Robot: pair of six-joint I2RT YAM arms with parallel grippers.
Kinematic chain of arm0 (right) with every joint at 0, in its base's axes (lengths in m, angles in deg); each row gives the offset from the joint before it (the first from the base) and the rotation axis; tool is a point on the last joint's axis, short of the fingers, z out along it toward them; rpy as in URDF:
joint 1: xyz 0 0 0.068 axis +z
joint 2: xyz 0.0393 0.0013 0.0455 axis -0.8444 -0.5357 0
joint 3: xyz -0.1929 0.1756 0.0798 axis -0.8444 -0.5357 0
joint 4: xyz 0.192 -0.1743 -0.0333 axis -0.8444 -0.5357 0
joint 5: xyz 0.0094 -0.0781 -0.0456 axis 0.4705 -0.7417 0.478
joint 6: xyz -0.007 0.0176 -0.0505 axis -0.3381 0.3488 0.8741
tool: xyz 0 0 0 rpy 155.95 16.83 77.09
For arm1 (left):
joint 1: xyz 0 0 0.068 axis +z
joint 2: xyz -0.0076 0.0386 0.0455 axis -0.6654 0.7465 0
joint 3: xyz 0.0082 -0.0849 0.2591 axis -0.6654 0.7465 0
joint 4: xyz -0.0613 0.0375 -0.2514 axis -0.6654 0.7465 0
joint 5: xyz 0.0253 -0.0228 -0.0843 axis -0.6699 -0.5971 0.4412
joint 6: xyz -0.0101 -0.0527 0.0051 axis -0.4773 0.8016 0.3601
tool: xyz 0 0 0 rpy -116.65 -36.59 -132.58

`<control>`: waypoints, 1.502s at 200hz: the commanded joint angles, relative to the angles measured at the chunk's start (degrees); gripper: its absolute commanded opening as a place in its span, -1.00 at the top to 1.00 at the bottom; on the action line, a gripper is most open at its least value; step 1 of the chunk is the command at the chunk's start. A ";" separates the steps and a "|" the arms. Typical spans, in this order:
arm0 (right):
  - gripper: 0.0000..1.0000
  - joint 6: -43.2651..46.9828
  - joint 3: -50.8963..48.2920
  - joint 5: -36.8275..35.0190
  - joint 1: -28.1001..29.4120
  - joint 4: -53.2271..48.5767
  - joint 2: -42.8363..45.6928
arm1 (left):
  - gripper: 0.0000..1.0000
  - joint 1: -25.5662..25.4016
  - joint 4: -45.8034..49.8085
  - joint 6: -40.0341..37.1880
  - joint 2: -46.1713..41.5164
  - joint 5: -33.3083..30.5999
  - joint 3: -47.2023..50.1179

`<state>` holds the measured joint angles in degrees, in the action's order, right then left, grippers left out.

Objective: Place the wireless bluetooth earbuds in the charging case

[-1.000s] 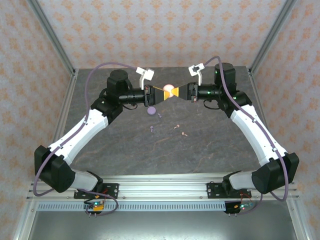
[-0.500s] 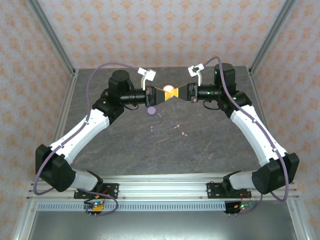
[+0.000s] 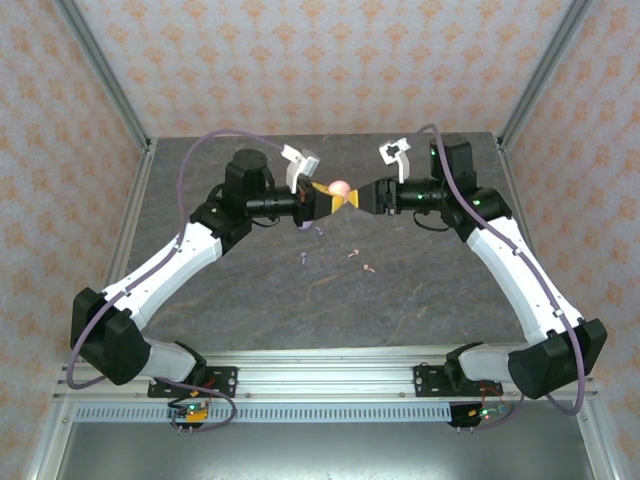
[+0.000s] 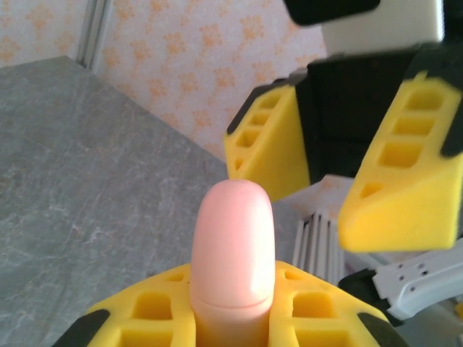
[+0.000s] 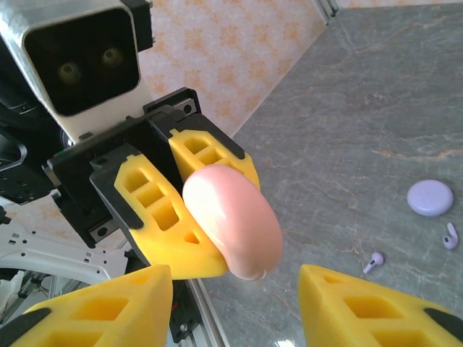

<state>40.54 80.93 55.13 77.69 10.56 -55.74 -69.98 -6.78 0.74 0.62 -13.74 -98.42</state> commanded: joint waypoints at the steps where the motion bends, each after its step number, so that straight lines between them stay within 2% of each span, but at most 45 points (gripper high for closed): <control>1: -0.04 3.70 2.68 -3.01 0.96 -4.45 1.70 | 1.00 -0.40 2.21 -9.01 -1.47 0.27 -0.77; 31: -0.10 5.50 3.39 -4.77 1.78 -6.74 1.45 | 1.00 -0.38 -5.36 -7.48 -2.79 1.73 3.00; 58: -0.12 6.28 3.99 -4.54 2.02 -7.53 1.39 | 1.00 -0.42 -7.22 -7.31 -3.26 3.29 4.56; 147: -0.18 7.12 5.03 -2.95 2.57 -9.04 0.17 | 1.00 -2.45 -6.03 -8.95 -3.22 7.63 4.09; 300: -0.17 4.21 5.04 -12.76 2.54 -8.91 -0.86 | 1.00 -3.49 -1.70 -12.14 -4.16 8.22 2.83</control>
<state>45.59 84.34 46.13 80.09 1.92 -56.09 -72.49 -7.48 -9.55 -0.91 -7.84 -94.14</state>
